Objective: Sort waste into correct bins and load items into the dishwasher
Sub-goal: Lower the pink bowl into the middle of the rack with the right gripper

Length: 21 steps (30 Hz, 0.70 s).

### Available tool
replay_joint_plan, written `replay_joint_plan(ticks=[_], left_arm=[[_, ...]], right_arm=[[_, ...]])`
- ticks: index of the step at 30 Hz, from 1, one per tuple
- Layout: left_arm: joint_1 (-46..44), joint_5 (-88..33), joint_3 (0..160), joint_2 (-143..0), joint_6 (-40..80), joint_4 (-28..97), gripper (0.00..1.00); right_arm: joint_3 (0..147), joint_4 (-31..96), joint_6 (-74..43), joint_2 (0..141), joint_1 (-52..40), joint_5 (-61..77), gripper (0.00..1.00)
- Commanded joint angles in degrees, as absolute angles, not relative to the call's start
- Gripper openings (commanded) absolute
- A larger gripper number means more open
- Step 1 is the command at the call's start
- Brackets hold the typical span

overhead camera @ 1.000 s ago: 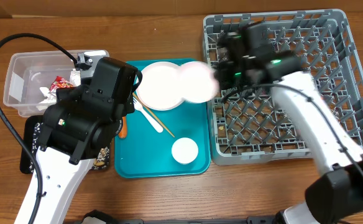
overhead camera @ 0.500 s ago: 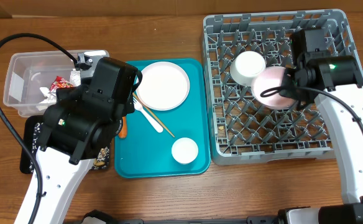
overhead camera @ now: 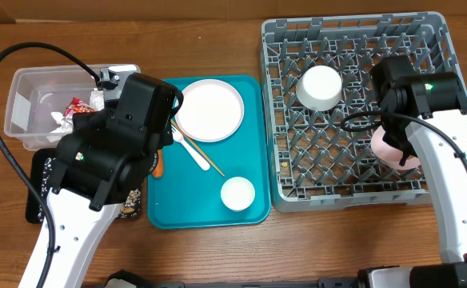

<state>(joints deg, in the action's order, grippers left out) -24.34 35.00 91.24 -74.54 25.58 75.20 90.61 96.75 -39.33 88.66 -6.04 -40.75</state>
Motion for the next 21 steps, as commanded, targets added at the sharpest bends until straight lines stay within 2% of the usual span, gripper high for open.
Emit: replay_joint_plan(ticks=[1, 8, 17, 21], left_arm=[[-24.40, 35.97, 91.98, -74.81, 26.39, 74.98, 1.00], [-24.40, 35.97, 91.98, -74.81, 26.39, 74.98, 1.00], [-24.40, 35.97, 91.98, -74.81, 26.37, 74.98, 1.00], [-24.40, 35.97, 91.98, -74.81, 26.37, 74.98, 1.00]], right_arm=[[91.09, 93.91, -40.29, 88.40, -6.31, -42.46, 0.04], [91.09, 85.73, -32.58, 88.55, -5.50, -43.29, 0.04], [89.49, 89.19, -29.85, 90.24, -8.38, -58.35, 0.04], [89.45, 88.31, -28.23, 91.53, -9.82, -58.13, 0.04]])
